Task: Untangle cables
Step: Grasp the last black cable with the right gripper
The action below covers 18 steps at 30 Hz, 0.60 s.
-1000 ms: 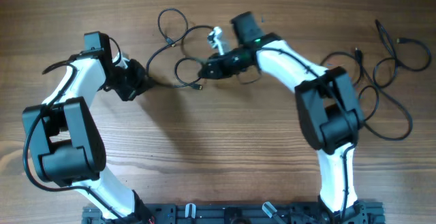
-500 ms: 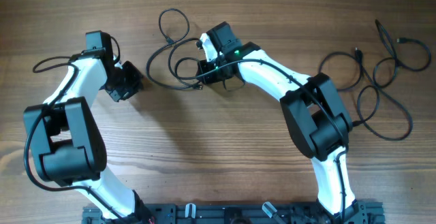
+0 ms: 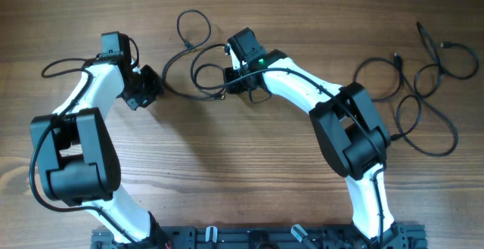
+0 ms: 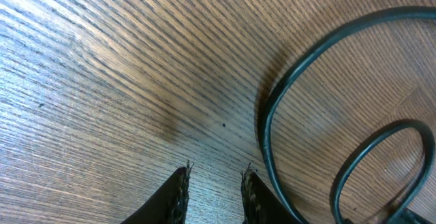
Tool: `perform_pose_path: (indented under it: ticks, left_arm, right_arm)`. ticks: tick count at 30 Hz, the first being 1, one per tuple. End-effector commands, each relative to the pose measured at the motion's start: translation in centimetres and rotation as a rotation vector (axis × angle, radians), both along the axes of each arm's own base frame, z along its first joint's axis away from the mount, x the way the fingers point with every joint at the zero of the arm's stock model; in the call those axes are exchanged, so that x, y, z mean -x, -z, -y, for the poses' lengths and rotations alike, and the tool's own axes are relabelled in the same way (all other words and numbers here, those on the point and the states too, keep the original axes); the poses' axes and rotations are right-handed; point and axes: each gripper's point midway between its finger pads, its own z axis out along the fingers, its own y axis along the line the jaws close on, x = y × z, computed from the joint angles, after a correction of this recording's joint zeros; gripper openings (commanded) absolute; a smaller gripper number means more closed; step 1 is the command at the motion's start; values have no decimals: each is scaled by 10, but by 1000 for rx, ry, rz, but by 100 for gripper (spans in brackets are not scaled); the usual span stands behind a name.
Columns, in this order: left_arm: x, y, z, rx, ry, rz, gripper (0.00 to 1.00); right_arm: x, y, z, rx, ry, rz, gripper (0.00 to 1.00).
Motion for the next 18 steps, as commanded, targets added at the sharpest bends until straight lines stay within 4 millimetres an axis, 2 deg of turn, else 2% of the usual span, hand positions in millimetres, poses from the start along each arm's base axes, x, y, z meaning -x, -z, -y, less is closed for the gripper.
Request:
perform_pose_path:
  ticks: [1, 3, 8, 11, 15, 17, 18]
  left_arm:
    - [-5, -8, -2, -18, -4, 25, 28]
    - [-5, -8, -2, -18, -4, 25, 28]
    - [-5, -8, -2, -18, -5, 24, 31]
    - [-5, -8, -2, -18, -4, 25, 31]
    - [-5, -8, -2, -18, -5, 24, 31]
    - [-5, -8, -2, -18, -5, 24, 31]
    - [-5, -8, -2, -18, -5, 24, 31]
  right_arm:
    - [-4, 16, 29, 143, 63, 37, 11]
    - [-10, 16, 38, 188, 88, 67, 11]
    - [-14, 16, 46, 190, 115, 60, 9]
    - [-17, 18, 59, 193, 202, 34, 4]
    - [-20, 20, 78, 193, 328, -9, 5]
    - [-18, 21, 79, 181, 340, -29, 8]
    - [-16, 21, 75, 165, 329, -41, 17]
